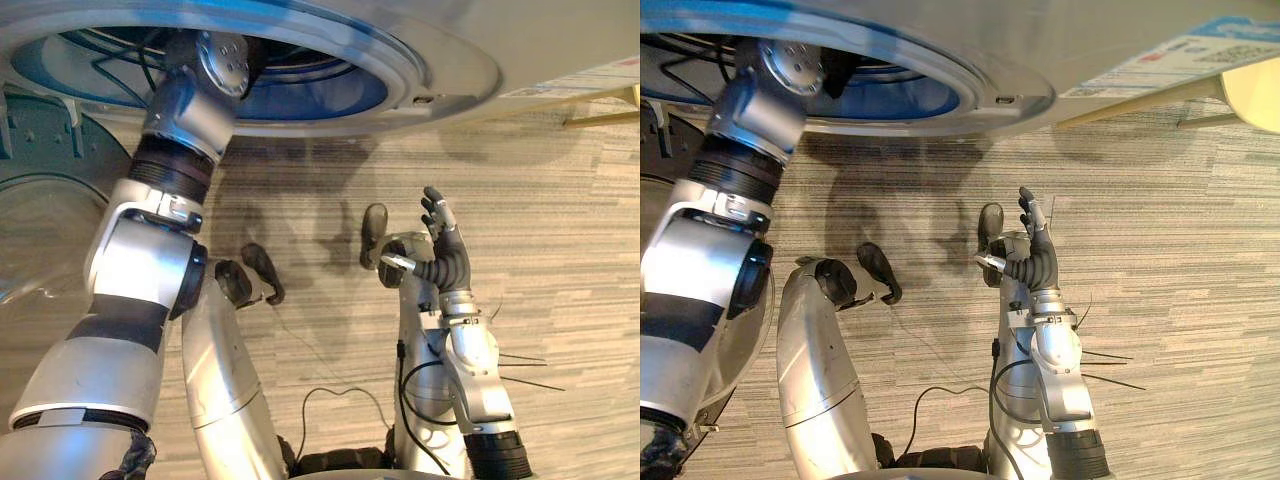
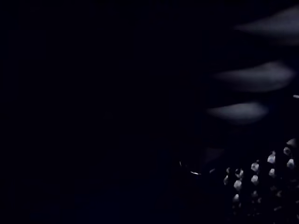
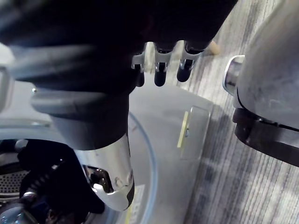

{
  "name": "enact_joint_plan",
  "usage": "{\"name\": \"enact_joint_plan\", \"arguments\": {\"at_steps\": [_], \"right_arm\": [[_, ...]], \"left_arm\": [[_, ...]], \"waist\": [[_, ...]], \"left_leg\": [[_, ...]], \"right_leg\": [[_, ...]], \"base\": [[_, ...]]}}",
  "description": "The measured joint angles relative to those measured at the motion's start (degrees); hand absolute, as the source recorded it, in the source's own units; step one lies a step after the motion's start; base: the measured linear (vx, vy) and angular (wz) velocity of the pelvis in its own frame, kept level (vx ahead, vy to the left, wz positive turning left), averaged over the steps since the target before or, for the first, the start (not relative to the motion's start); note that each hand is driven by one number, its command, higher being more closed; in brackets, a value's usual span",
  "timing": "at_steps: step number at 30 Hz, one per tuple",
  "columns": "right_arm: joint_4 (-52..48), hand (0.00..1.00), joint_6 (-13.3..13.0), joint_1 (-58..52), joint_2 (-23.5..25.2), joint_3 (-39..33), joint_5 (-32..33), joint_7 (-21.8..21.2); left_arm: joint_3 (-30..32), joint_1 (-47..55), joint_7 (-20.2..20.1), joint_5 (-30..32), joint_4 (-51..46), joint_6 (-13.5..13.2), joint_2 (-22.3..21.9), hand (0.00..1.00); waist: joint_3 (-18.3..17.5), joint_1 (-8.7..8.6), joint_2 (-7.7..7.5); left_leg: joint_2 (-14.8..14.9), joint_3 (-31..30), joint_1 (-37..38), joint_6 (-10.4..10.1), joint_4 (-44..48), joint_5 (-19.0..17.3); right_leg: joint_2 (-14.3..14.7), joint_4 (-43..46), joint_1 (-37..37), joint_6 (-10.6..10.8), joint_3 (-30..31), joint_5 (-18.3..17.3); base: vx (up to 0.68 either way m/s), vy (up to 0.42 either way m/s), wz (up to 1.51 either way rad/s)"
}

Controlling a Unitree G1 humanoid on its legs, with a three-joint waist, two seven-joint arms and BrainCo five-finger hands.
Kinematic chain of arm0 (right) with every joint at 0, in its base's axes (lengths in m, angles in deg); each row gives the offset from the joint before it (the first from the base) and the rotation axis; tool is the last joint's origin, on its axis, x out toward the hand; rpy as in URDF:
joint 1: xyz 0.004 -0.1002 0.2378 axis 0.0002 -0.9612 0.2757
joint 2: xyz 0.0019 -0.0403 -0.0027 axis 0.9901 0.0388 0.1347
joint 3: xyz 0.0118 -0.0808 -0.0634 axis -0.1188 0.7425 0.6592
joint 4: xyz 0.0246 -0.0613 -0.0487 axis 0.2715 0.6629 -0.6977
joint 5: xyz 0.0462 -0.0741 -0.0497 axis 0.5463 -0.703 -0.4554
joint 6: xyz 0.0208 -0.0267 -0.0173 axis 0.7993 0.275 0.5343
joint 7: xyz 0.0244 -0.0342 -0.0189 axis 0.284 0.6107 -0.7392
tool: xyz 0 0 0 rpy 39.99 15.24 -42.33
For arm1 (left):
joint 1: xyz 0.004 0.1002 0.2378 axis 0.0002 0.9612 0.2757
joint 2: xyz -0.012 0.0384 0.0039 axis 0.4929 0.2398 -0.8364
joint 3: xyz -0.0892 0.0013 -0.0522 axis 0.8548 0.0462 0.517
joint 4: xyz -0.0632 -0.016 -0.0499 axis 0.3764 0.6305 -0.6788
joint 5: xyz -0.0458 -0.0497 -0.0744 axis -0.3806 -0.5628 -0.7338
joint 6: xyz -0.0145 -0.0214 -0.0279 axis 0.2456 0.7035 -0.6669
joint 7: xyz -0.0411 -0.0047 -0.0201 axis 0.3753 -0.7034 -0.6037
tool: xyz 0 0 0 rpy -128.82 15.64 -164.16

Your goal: Pick up the laundry basket with both hands and put the clothes into the washing machine.

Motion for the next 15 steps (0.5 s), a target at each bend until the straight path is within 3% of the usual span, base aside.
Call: {"name": "enact_joint_plan", "arguments": {"at_steps": [9, 13, 15], "right_arm": [[-0.2, 0.00, -1.6, -1.4, -0.3, 0.5, 5.0, -1.1], [-0.8, 0.00, -2.2, -2.5, -1.2, 2.0, 5.5, -1.9], [0.7, 0.00, -3.1, -2.8, -0.8, 2.4, 5.4, -1.7]], "left_arm": [[0.3, 2.5, -0.1, 3.8, -1.2, -1.2, 1.1, 0.00], [2.4, 3.4, 0.4, 2.5, -2.9, -1.2, 1.2, 0.00], [5.4, 5.7, 2.5, -0.5, -6.6, -1.1, 1.0, 0.00]], "waist": [[0.0, 0.25, -0.03], [0.0, 0.34, -0.01], [0.0, 0.32, 0.02]], "left_leg": [[-0.1, -0.4, 0.0, -0.1, 0.0, 0.1], [-0.4, -0.4, 0.3, -0.4, -0.1, 0.2], [-0.8, -0.5, 1.2, -0.8, -0.6, 0.5]], "right_leg": [[-0.3, 0.6, 0.0, -0.4, -0.2, -0.7], [-0.6, 1.4, 0.1, -0.7, -0.2, -0.9], [-1.0, 1.3, 0.8, -0.7, -0.2, -1.3]], "base": [[-0.02, -0.005, 0.03], [-0.02, -0.014, 0.06], [-0.03, -0.024, 0.13]]}}
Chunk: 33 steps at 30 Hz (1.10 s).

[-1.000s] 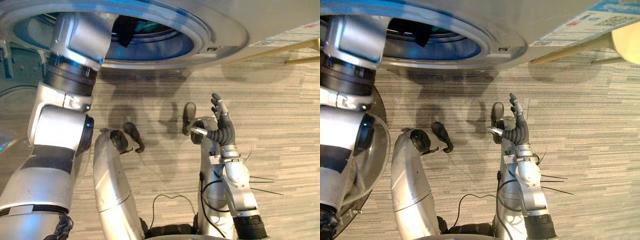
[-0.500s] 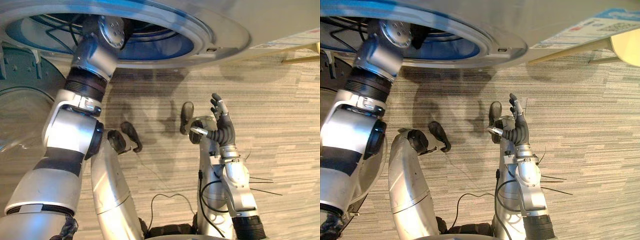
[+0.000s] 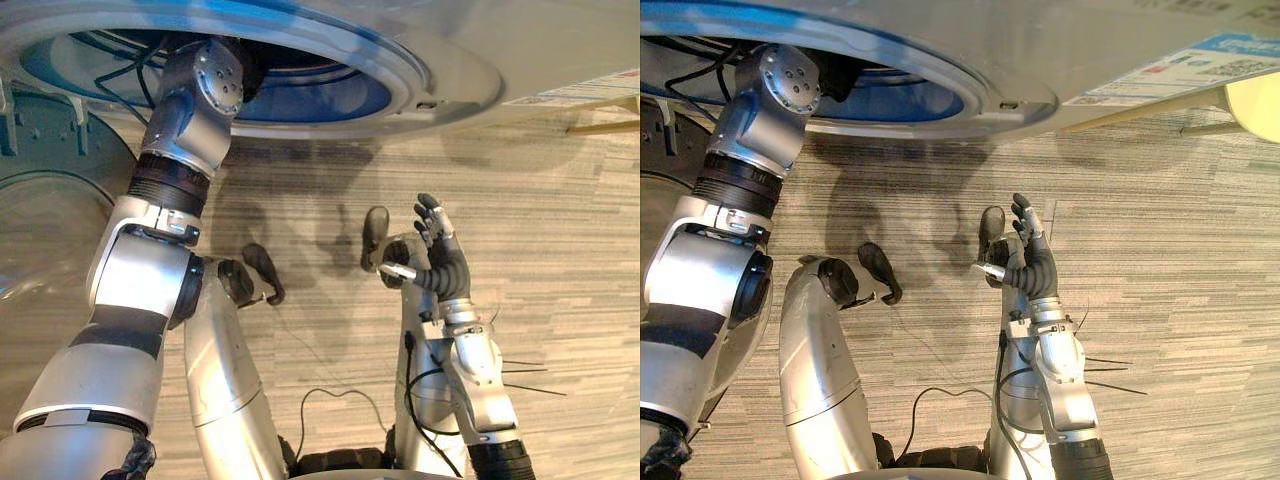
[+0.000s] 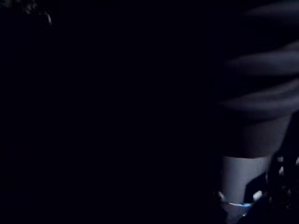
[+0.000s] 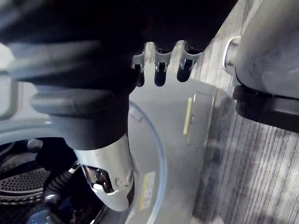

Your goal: Pick up the laundry basket with both hands and put the clothes into the washing machine.

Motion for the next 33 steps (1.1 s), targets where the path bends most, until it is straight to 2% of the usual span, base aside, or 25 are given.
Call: {"name": "enact_joint_plan", "arguments": {"at_steps": [5, 8, 12, 15, 17, 19, 21, 23, 25, 26, 28, 30, 32, 33], "right_arm": [[5.9, 0.00, 0.1, -0.2, 1.8, 0.0, -3.7, 4.0], [8.6, 0.00, 2.2, -0.6, 1.9, 0.2, -4.7, 4.2], [9.0, 0.00, 3.9, -2.0, 1.9, 0.1, -5.1, 4.2], [9.1, 0.00, 4.6, -2.8, 1.8, -0.1, -5.2, 4.3], [11.3, 0.00, 4.9, -3.5, 1.8, -0.4, -5.1, 4.3], [16.5, 0.00, 5.9, -3.9, 1.7, -1.2, -5.0, 4.2], [20.6, 0.00, 6.3, -4.2, 1.5, -1.5, -3.9, 4.2], [24.9, 0.00, 6.3, -5.9, 1.2, -1.5, -2.4, 4.2], [28.1, 0.00, 6.4, -6.2, 0.8, -1.6, -1.4, 4.3], [29.2, 0.00, 6.4, -7.0, 0.5, -1.6, -1.1, 4.1], [33.8, 0.00, 5.4, -7.4, -0.6, -3.5, 9.8, -0.6], [41.1, 0.00, 4.5, -6.8, -1.4, -6.2, 9.1, 0.0], [53.8, 0.00, 5.5, -3.4, -2.2, -7.9, 6.6, 2.1], [55.2, 0.00, 6.0, -2.9, -2.4, -7.8, 6.0, 2.7]], "left_arm": [[5.4, 10.8, 6.1, -5.5, -13.0, 0.2, -3.0, 0.00], [9.6, 19.6, 9.2, -7.2, -19.8, 0.9, -5.6, 0.00], [11.0, 30.0, 10.8, -9.1, -23.4, 1.2, -9.7, 0.00], [10.8, 40.9, 11.2, -12.9, -25.2, 0.0, -15.7, 0.00], [9.8, 50.3, 9.9, -17.8, -25.2, -2.3, -20.0, 0.00], [7.7, 60.8, 6.4, -23.4, -24.4, -5.0, -24.2, 0.00], [6.0, 65.8, 3.9, -27.4, -21.5, -6.7, -25.5, 0.00], [6.1, 71.4, 1.2, -30.2, -16.5, -7.7, -26.7, 0.00], [7.3, 75.3, 0.0, -30.6, -13.0, -8.0, -26.8, 0.00], [8.2, 77.4, -0.1, -31.5, -9.9, -8.1, -26.7, 0.00], [9.7, 79.5, -0.8, -32.3, -4.0, -8.1, -25.1, 0.00], [9.8, 79.9, -2.1, -32.3, 0.1, -8.1, -24.5, 0.00], [9.9, 79.8, -2.6, -32.2, 5.9, -8.3, -23.0, 0.00], [9.9, 79.7, -2.6, -32.2, 7.0, -8.3, -22.7, 0.00]], "waist": [[-0.1, 1.64, 0.01], [-0.2, 2.28, 0.00], [-0.4, 3.00, -0.06], [-0.8, 3.18, -0.08], [-4.3, 3.34, -0.14], [-8.0, 4.29, -0.04], [-9.5, 5.02, 0.01], [-13.5, 6.11, -0.07], [-15.7, 6.28, -0.08], [-17.9, 6.46, -0.11], [-20.5, 6.34, 0.06], [-22.0, 6.23, 0.37], [-22.7, 6.24, 0.84], [-22.7, 6.20, 0.98]], "left_leg": [[-0.6, -1.1, 6.4, -1.9, -4.2, 1.4], [-1.4, -1.6, 10.5, -3.3, -9.2, 3.3], [-1.7, -2.3, 15.4, -4.3, -13.4, 4.6], [-2.0, -2.6, 22.7, -5.2, -17.9, 5.4], [-2.1, -2.0, 27.5, -5.5, -22.1, 5.9], [-3.1, -1.1, 35.1, -6.0, -28.2, 7.2], [-3.7, -0.5, 41.9, -6.4, -33.3, 8.4], [-4.6, 0.5, 49.1, -6.4, -41.0, 10.7], [-5.5, 1.2, 54.6, -6.4, -47.5, 12.9], [-6.0, 1.7, 57.5, -6.4, -51.6, 14.4], [-7.0, 2.3, 62.0, -6.2, -58.9, 17.3], [-7.8, 2.3, 65.1, -6.2, -64.1, 19.5], [-8.8, 3.0, 70.2, -5.9, -71.2, 22.6], [-9.0, 3.4, 71.2, -5.9, -72.7, 23.3]], "right_leg": [[-0.3, -3.0, 7.2, -0.8, -1.9, -0.6], [-0.9, -6.5, 11.7, -1.0, -3.7, -0.7], [-0.9, -9.5, 17.0, -2.3, -5.4, -0.9], [-0.8, -13.4, 24.9, -2.7, -7.1, -1.0], [-0.7, -17.0, 29.5, -2.7, -7.8, -1.0], [-0.9, -22.0, 36.7, -2.9, -8.4, -0.7], [-0.9, -26.2, 43.6, -2.7, -9.3, -0.3], [-0.7, -33.0, 50.5, -2.3, -10.3, 1.3], [-0.6, -38.7, 56.0, -1.8, -11.1, 2.9], [-0.4, -42.4, 58.6, -1.4, -11.4, 4.1], [0.1, -49.4, 63.1, -0.9, -12.0, 6.9], [0.4, -54.8, 66.5, -0.4, -12.6, 9.0], [1.3, -62.9, 71.4, 0.1, -12.5, 13.1], [1.5, -64.6, 72.3, 0.1, -12.3, 14.1]], "base": [[-0.02, -0.066, 0.15], [-0.04, -0.102, 0.23], [-0.02, -0.093, 0.14], [0.05, -0.073, 0.14], [0.08, -0.058, 0.08], [0.17, -0.060, 0.15], [0.19, -0.040, 0.21], [0.20, -0.012, 0.18], [0.19, -0.004, 0.13], [0.18, 0.005, 0.09], [0.15, 0.026, 0.07], [0.14, 0.036, 0.09], [0.13, 0.054, -0.11], [0.08, 0.059, -0.25]]}}
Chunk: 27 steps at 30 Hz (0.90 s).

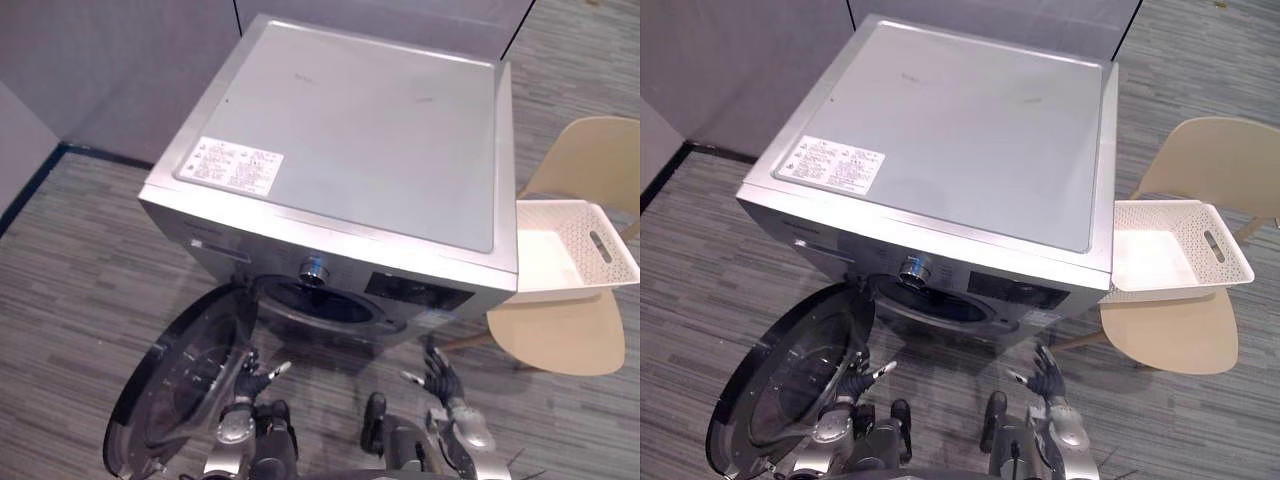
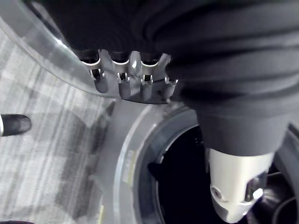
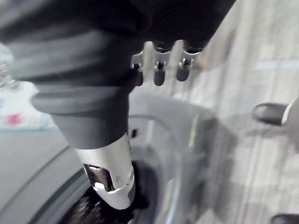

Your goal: Pick up the laundry basket with both hands and put the clothes into the washing machine.

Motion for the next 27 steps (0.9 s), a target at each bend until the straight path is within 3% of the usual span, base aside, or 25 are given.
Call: {"name": "enact_joint_plan", "arguments": {"at_steps": [2, 5, 6, 7, 8, 9, 11, 12, 13, 14, 15, 16, 17, 19, 21, 22, 24, 25, 27], "right_arm": [[2.4, 0.00, 0.2, 1.8, 0.2, 0.6, -1.9, 1.5], [3.4, 0.00, 0.1, 4.2, 0.8, 3.1, -3.5, 2.5], [3.2, 0.00, 0.0, 4.3, 0.9, 3.3, -3.5, 2.6], [3.1, 0.00, 0.0, 4.4, 0.9, 3.8, -3.5, 2.6], [3.1, 0.00, 0.1, 4.4, 0.7, 4.0, -3.5, 2.5], [2.4, 0.00, 0.1, 4.2, 0.9, 4.2, -3.5, 2.5], [2.6, 0.00, 0.1, 1.6, 1.7, 4.2, -3.5, 2.5], [2.6, 0.00, 0.1, 1.5, 2.1, 4.2, -3.5, 2.3], [2.7, 0.00, 0.0, 2.2, 1.9, 4.2, -3.5, 2.3], [2.6, 0.00, 0.0, 2.8, 1.4, 4.1, -3.5, 2.4], [2.0, 0.00, -0.2, 4.1, 1.1, 4.1, -3.4, 2.8], [2.2, 0.00, -0.2, 4.5, 1.0, 4.2, -3.3, 3.0], [2.6, 0.00, -0.2, 5.5, 0.2, 4.1, -3.3, 3.3], [2.8, 0.00, 0.1, 5.5, -0.6, 4.1, -3.5, 4.4], [2.6, 0.00, 0.1, 4.4, -0.2, 3.9, -3.7, 5.1], [2.7, 0.00, 0.1, 4.2, 0.3, 3.2, -3.9, 5.1], [2.7, 0.00, 0.1, 3.5, 0.0, 2.3, -4.0, 5.4], [2.7, 0.00, 0.2, 2.3, -0.5, 2.3, -4.0, 5.6], [2.7, 0.00, 0.3, 1.5, -0.4, 2.3, -4.6, 5.8]], "left_arm": [[0.7, -0.5, 0.2, 0.0, 2.3, -0.2, 0.6, 0.00], [0.7, -2.4, 0.5, 0.1, 3.1, -0.4, 1.3, 0.00], [0.7, -3.0, 0.6, 0.1, 3.0, -0.4, 1.3, 0.00], [1.0, -3.8, 0.6, 0.1, 2.9, -0.5, 1.4, 0.00], [1.3, -3.8, 0.6, 0.1, 2.9, -0.6, 1.4, 0.00], [2.3, -3.9, 0.7, 0.1, 2.8, -1.1, 1.0, 0.00], [3.2, -3.3, 1.2, 0.1, 2.6, -1.2, 1.6, 0.00], [4.5, -2.1, 1.5, 0.1, 2.3, -1.2, 1.6, 0.00], [6.1, -1.0, 1.6, 0.1, 2.3, -1.0, 1.0, 0.00], [6.5, 0.0, 1.5, 0.0, 2.4, -0.8, 0.0, 0.00], [5.3, 0.7, 1.5, 0.0, 2.4, -0.5, -1.3, 0.00], [4.6, 0.6, 1.5, 0.0, 2.4, -0.5, -1.4, 0.00], [4.1, -0.6, 1.6, 0.0, 2.9, -0.3, -2.0, 0.00], [1.6, -0.4, 1.6, 0.0, 2.4, -0.4, -3.6, 0.00], [0.4, -0.4, 1.7, 0.0, 2.4, -0.5, -3.5, 0.00], [-0.2, -0.6, 1.6, 0.1, 2.4, -0.6, -3.5, 0.00], [-1.0, -0.8, 1.6, 0.1, 2.3, -0.6, -3.5, 0.00], [-2.6, -0.8, 1.5, 0.2, 2.4, -0.6, -3.3, 0.00], [-3.5, -1.0, 1.5, 0.7, 2.4, -0.6, -3.3, 0.00]], "waist": [[-0.2, 0.07, 0.28], [-0.2, -0.10, 0.33], [-0.2, 0.05, 0.33], [-0.2, 0.16, 0.36], [-0.1, 0.19, 0.58], [0.4, -0.46, 0.40], [0.5, 0.04, -1.75], [0.3, 0.13, -2.96], [0.3, 0.43, -2.13], [0.3, 1.08, -0.77], [0.5, 2.93, -0.15], [0.8, 3.16, -0.52], [2.2, 2.92, 1.25], [3.3, 2.91, 4.61], [3.3, 2.46, 3.95], [3.4, 1.44, 2.94], [3.6, 1.12, 2.19], [3.3, 1.04, 2.60], [2.9, 0.98, 3.24]], "left_leg": [[-0.5, 2.0, 1.9, 0.3, -3.5, 1.5], [-1.2, 3.3, 1.1, 0.7, -2.6, 2.0], [-1.3, 3.4, 0.5, 1.1, -1.8, 2.2], [-1.3, 4.0, -0.4, 2.6, -1.4, 3.6], [-0.3, 4.4, -0.3, 3.5, -1.9, 4.4], [-0.6, 3.7, 0.2, 3.6, -1.8, 4.4], [-2.3, 1.9, 0.0, 3.7, 0.9, 4.3], [-2.8, 1.6, -0.7, 3.6, 2.7, 4.1], [-2.3, 1.7, -1.9, 3.4, 3.9, 4.1], [-0.9, 1.8, -2.3, 3.4, 3.2, 4.1], [0.5, 3.6, -4.6, 2.3, 2.7, 5.0], [0.2, 3.6, -5.7, 2.1, 3.6, 5.5], [0.9, 2.8, -6.5, 1.5, 4.1, 5.8], [2.7, 0.5, -6.9, -1.9, 1.2, 7.6], [1.7, -0.5, -5.6, -3.7, -3.9, 7.2], [0.5, -1.1, -6.8, -3.1, -1.7, 7.2], [-0.7, -1.1, -7.7, -2.0, 7.0, 6.0], [-0.6, -1.1, -6.0, -0.3, 12.9, 3.1], [0.0, -1.0, -2.2, -0.4, 12.1, -0.4]], "right_leg": [[0.8, -5.7, 1.7, 0.2, 1.6, 3.7], [0.5, -5.7, 0.4, 0.4, 3.1, 5.8], [0.4, -4.5, -0.5, 0.3, 3.3, 6.5], [0.7, -4.8, -1.0, 1.7, 3.8, 9.2], [0.7, -2.7, -1.4, 2.1, 4.5, 7.9], [-1.4, 14.3, -4.0, 0.1, 5.1, -1.8], [-3.8, 30.0, -3.0, 2.5, 7.8, -7.0], [-4.0, 30.5, -1.7, 3.8, 9.1, -7.9], [-2.2, 26.2, -0.2, 5.1, 9.3, -9.0], [-0.5, 20.6, 1.7, 5.1, 9.3, -9.2], [0.4, 15.6, 3.3, 1.0, 8.7, -13.0], [0.1, 13.3, 3.5, 0.6, 7.6, -14.2], [1.0, 11.1, 4.1, 0.4, 7.0, -13.6], [3.8, 6.6, 5.1, -0.8, 5.7, -9.9], [3.5, 4.2, 4.7, -1.8, 4.7, -7.9], [2.4, 3.2, 3.6, -2.4, 4.3, -6.5], [0.9, 2.2, 2.3, -3.2, 3.7, -4.0], [0.6, 0.6, 2.4, -2.8, 3.6, -2.4], [0.6, -1.4, 2.9, -2.0, 3.5, -0.8]], "base": [[0.03, 0.057, -0.37], [-0.03, 0.049, -0.29], [-0.10, 0.072, -0.15], [-0.11, 0.073, -0.08], [-0.11, 0.047, 0.15], [-0.11, 0.017, 0.44], [-0.15, -0.055, 0.69], [-0.23, -0.119, 0.35], [-0.23, -0.086, -0.05], [-0.32, -0.107, -0.51], [-0.29, -0.120, -0.48], [-0.31, -0.158, -0.30], [-0.31, -0.096, 0.07], [-0.42, -0.079, 0.09], [-0.30, -0.062, 0.21], [-0.23, -0.029, 0.25], [-0.20, 0.011, 0.09], [-0.16, 0.068, 0.05], [-0.14, 0.121, 0.10]]}}
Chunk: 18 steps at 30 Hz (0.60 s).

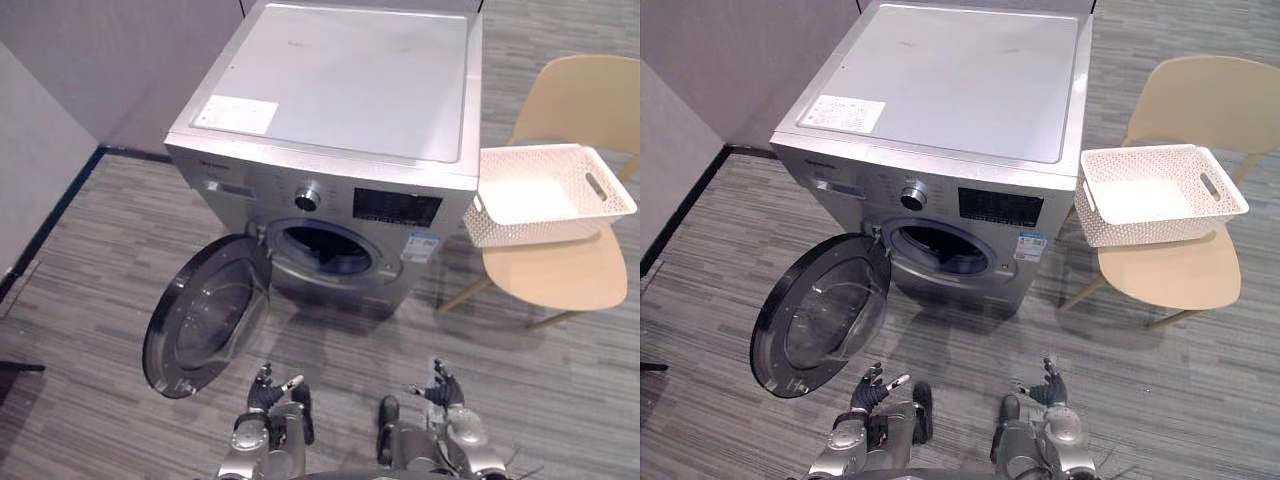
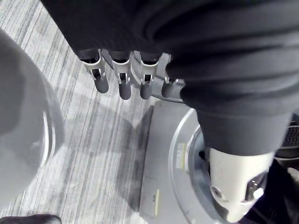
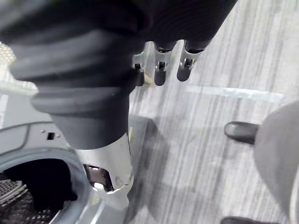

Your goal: Pick up the laundry basket with both hands and put the clothes into the washing machine.

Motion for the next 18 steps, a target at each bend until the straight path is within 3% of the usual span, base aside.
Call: {"name": "enact_joint_plan", "arguments": {"at_steps": [1, 2, 4, 5, 11, 14, 15, 18], "right_arm": [[0.0, 0.00, 0.1, -0.2, 0.2, 0.0, -0.5, 0.1], [0.1, 0.00, 0.2, -0.2, 0.3, -0.2, -0.8, 0.2], [-0.1, 0.00, 0.3, -0.6, 2.3, -0.5, -0.9, 0.2], [-0.1, 0.00, 0.4, -0.9, 2.7, -0.5, -0.9, 0.2], [-0.1, 0.00, 0.8, -1.5, 2.7, 0.2, -0.9, 0.2], [-0.1, 0.00, 0.8, -1.4, 2.6, 0.1, -0.9, 0.2], [-0.1, 0.00, 0.9, -1.0, 2.2, -0.2, -0.9, 0.1], [0.1, 0.00, 1.0, -0.5, 1.9, -0.6, -0.9, -0.1]], "left_arm": [[-1.2, -0.4, 0.0, 0.4, -0.1, 0.0, 0.2, 0.00], [-1.9, -0.8, 0.0, 0.4, -0.2, 0.0, 0.6, 0.00], [-4.8, -1.4, 0.1, 0.5, -1.6, 0.2, 2.2, 0.00], [-5.9, -1.3, 0.2, 0.5, -4.7, 0.3, 2.9, 0.00], [-6.4, -1.2, 2.1, 0.8, -23.2, -0.6, 3.7, 0.00], [-1.5, -1.5, 3.9, 2.8, -30.2, -2.2, 3.8, 0.00], [4.1, -2.2, 5.4, 2.9, -31.7, -2.6, 4.9, 0.00], [9.9, -3.3, 8.1, 2.6, -31.8, -3.0, 8.1, 0.00]], "waist": [[-0.5, -0.56, 0.70], [-0.7, -1.27, 0.66], [-1.9, -1.16, -1.61], [-2.2, -1.15, -2.04], [-5.2, -1.21, -1.18], [-5.9, -1.32, -1.17], [-6.2, -1.39, -1.28], [-6.4, -1.35, -1.45]], "left_leg": [[-0.2, -0.6, 3.1, -0.5, -5.3, -1.5], [-0.9, -0.6, 5.1, 1.1, -10.5, -1.9], [-3.3, -0.7, 5.8, 1.8, -14.0, 0.2], [-4.3, -1.2, 6.2, 2.3, -14.7, 0.6], [-7.6, -3.0, 9.0, 3.7, -20.2, 2.7], [-7.9, -3.6, 11.1, 3.9, -22.0, 3.6], [-7.6, -3.6, 12.1, 3.9, -21.9, 3.7], [-7.1, -3.6, 12.7, 3.9, -22.3, 3.6]], "right_leg": [[0.1, -1.7, 0.5, 1.0, -0.6, 1.5], [0.2, -4.3, 1.5, 2.3, -1.3, 3.0], [-1.1, -8.2, 3.0, 3.3, -2.2, 6.0], [-2.0, -9.0, 3.9, 3.7, -2.4, 6.8], [-4.3, -11.3, 6.6, 4.4, -3.4, 7.4], [-3.9, -12.4, 8.1, 4.7, -3.7, 7.5], [-3.4, -13.2, 9.2, 5.0, -3.7, 7.9], [-2.8, -14.0, 10.1, 4.9, -3.9, 7.9]], "base": [[-0.10, 0.161, 0.23], [-0.10, 0.175, 0.27], [-0.08, 0.169, 0.28], [-0.07, 0.174, 0.32], [-0.02, 0.093, 0.20], [0.11, -0.006, 0.02], [0.14, -0.020, -0.03], [0.10, -0.042, -0.01]]}}
